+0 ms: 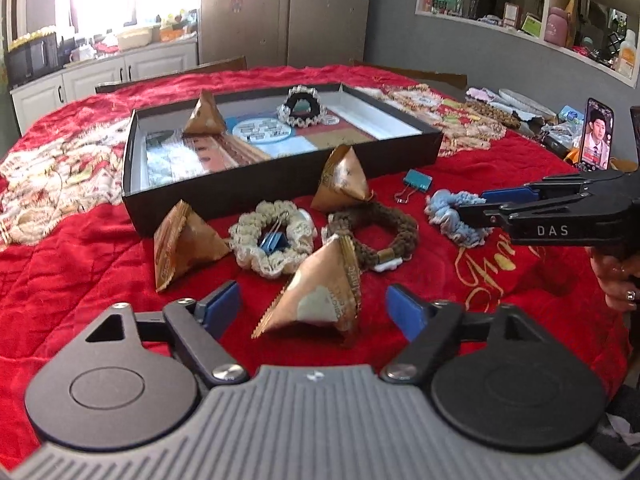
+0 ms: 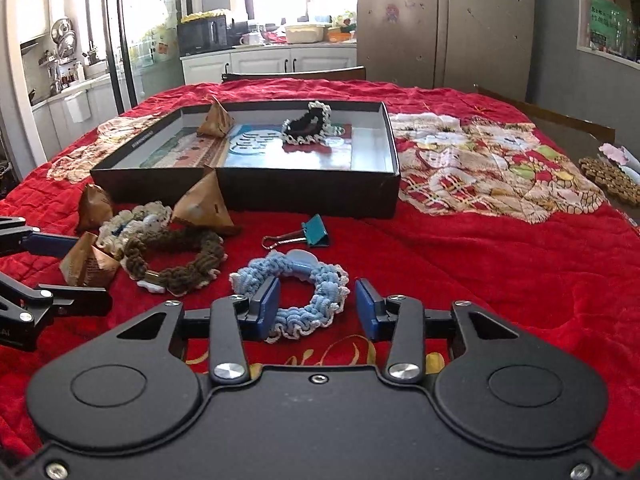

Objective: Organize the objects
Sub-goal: 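Grasp the blue crochet scrunchie with the right gripper while the left gripper grasps another paper pyramid, then carry both held items over the black box and lower them inside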

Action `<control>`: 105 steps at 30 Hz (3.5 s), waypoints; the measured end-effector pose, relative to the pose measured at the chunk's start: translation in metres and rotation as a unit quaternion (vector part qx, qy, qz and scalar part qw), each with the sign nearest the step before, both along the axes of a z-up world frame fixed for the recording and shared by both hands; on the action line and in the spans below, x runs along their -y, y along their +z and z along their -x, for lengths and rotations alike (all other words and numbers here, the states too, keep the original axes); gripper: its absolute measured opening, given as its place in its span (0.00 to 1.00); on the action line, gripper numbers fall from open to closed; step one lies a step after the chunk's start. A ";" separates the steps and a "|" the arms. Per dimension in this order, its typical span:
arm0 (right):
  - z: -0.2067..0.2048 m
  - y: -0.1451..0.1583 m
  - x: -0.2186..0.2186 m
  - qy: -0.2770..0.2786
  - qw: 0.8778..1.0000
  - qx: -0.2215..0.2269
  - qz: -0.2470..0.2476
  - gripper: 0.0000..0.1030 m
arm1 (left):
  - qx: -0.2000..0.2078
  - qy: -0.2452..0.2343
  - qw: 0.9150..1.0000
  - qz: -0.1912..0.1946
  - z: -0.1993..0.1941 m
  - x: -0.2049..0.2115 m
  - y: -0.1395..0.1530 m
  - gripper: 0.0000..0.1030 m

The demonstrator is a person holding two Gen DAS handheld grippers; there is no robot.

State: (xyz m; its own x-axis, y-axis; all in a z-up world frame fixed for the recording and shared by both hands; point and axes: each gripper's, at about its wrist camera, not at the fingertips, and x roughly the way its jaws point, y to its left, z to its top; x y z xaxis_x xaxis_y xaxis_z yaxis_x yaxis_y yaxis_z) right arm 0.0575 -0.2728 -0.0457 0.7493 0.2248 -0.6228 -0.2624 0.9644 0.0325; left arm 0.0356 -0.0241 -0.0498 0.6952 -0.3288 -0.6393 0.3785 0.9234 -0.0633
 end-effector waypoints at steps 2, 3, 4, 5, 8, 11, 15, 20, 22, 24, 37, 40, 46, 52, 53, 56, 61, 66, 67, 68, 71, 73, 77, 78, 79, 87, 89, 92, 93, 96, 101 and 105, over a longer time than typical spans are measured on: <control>-0.001 -0.002 0.001 -0.001 1.000 -0.001 -0.001 0.38 | -0.006 0.001 1.000 0.000 -0.002 0.000 -0.002 0.77; -0.001 -0.002 0.001 -0.001 1.000 -0.001 0.000 0.37 | -0.007 0.001 1.000 0.001 -0.002 -0.001 -0.002 0.75; -0.001 -0.003 0.001 -0.002 1.000 -0.002 0.000 0.37 | -0.005 0.001 1.000 0.001 -0.002 0.000 -0.003 0.75; -0.002 -0.003 0.001 -0.002 1.000 -0.003 0.001 0.36 | -0.004 0.002 1.000 0.001 -0.002 0.000 -0.003 0.73; -0.003 -0.005 0.001 -0.002 1.000 -0.004 0.002 0.34 | -0.003 0.005 1.000 0.004 -0.003 -0.001 -0.003 0.65; -0.003 -0.005 0.001 -0.001 1.000 -0.004 0.002 0.32 | -0.003 0.007 1.000 0.005 -0.004 -0.001 -0.004 0.57; -0.003 -0.007 -0.001 0.002 1.000 -0.002 0.007 0.29 | -0.003 0.009 1.000 0.006 -0.005 -0.001 -0.004 0.53; -0.003 -0.007 -0.005 0.005 1.000 0.000 0.015 0.25 | -0.005 0.010 1.000 0.009 -0.005 -0.002 -0.003 0.50; -0.003 -0.008 -0.005 0.006 1.000 0.002 0.018 0.23 | -0.004 0.010 1.000 0.008 -0.005 -0.002 -0.003 0.48; -0.003 -0.008 -0.006 0.005 1.000 0.004 0.021 0.18 | -0.003 0.010 1.000 0.008 -0.005 -0.002 -0.003 0.48; 0.002 -0.001 -0.007 0.007 0.999 0.026 0.039 0.11 | -0.002 0.005 1.000 0.015 -0.001 -0.004 0.002 0.45; 0.005 0.005 -0.006 0.007 0.998 0.040 0.044 0.10 | 0.001 0.002 1.000 0.018 0.001 -0.004 0.005 0.45; 0.008 0.023 -0.005 0.009 0.997 0.065 0.045 0.10 | 0.008 -0.004 1.000 0.022 0.004 -0.003 0.014 0.43; 0.009 0.043 -0.010 0.020 0.994 0.093 0.050 0.10 | 0.022 -0.010 0.999 0.027 0.005 -0.003 0.026 0.43; 0.008 0.046 -0.011 0.022 0.994 0.097 0.050 0.10 | 0.024 -0.011 0.999 0.028 0.005 -0.002 0.027 0.43; 0.005 0.053 -0.015 0.028 0.992 0.106 0.053 0.10 | 0.029 -0.013 0.999 0.033 0.000 -0.001 0.035 0.43; -0.005 0.064 -0.023 0.035 0.990 0.122 0.060 0.10 | 0.036 -0.015 0.998 0.046 -0.014 0.003 0.048 0.43; -0.021 0.074 -0.026 0.029 0.988 0.136 0.062 0.10 | 0.051 -0.011 0.997 0.049 -0.033 0.009 0.059 0.43; -0.026 0.077 -0.026 0.028 0.988 0.137 0.059 0.10 | 0.052 -0.009 0.997 0.050 -0.038 0.010 0.061 0.43; -0.030 0.078 -0.027 0.027 0.989 0.136 0.056 0.10 | 0.052 -0.006 0.997 0.052 -0.041 0.011 0.062 0.43; -0.044 0.081 -0.029 0.023 0.989 0.136 0.059 0.10 | 0.053 0.003 0.997 0.054 -0.057 0.013 0.066 0.43; -0.054 0.082 -0.032 0.020 0.988 0.137 0.066 0.11 | 0.054 0.011 0.997 0.054 -0.068 0.014 0.068 0.43; -0.078 0.082 -0.037 0.011 0.988 0.133 0.071 0.10 | 0.054 0.024 0.997 0.055 -0.090 0.016 0.071 0.43; -0.084 0.082 -0.038 0.009 0.988 0.133 0.075 0.10 | 0.054 0.027 0.997 0.057 -0.096 0.016 0.071 0.43; -0.090 0.081 -0.039 0.007 0.988 0.132 0.077 0.11 | 0.053 0.030 0.997 0.056 -0.101 0.017 0.072 0.43; -0.143 0.073 -0.044 -0.016 0.991 0.114 0.073 0.11 | 0.049 0.057 0.996 0.049 -0.149 0.027 0.070 0.43; -0.155 0.069 -0.045 -0.022 0.990 0.112 0.077 0.11 | 0.049 0.066 0.996 0.045 -0.160 0.030 0.068 0.43; -0.174 0.065 -0.044 -0.032 0.992 0.103 0.066 0.11 | 0.047 0.078 0.995 0.038 -0.177 0.033 0.064 0.43; -0.181 0.064 -0.043 -0.037 0.992 0.100 0.063 0.11 | 0.046 0.084 0.995 0.038 -0.183 0.034 0.062 0.44; -0.197 0.060 -0.040 -0.049 0.993 0.092 0.051 0.11 | 0.040 0.094 0.994 0.037 -0.196 0.035 0.056 0.44; -0.218 0.050 -0.034 -0.065 0.994 0.082 0.034 0.11 | 0.037 0.108 0.993 0.038 -0.212 0.038 0.048 0.44; -0.227 0.041 -0.031 -0.072 0.994 0.075 0.022 0.11 | 0.032 0.115 0.992 0.040 -0.222 0.037 0.043 0.44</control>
State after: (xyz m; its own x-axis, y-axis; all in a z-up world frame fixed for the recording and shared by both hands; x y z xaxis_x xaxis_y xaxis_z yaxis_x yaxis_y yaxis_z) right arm 0.2841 -0.2414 -0.0048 0.8575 0.0826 -0.5078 -0.1195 0.9920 -0.0405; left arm 0.2574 -0.0611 -0.0069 0.7965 -0.2043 -0.5691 0.1637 0.9789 -0.1222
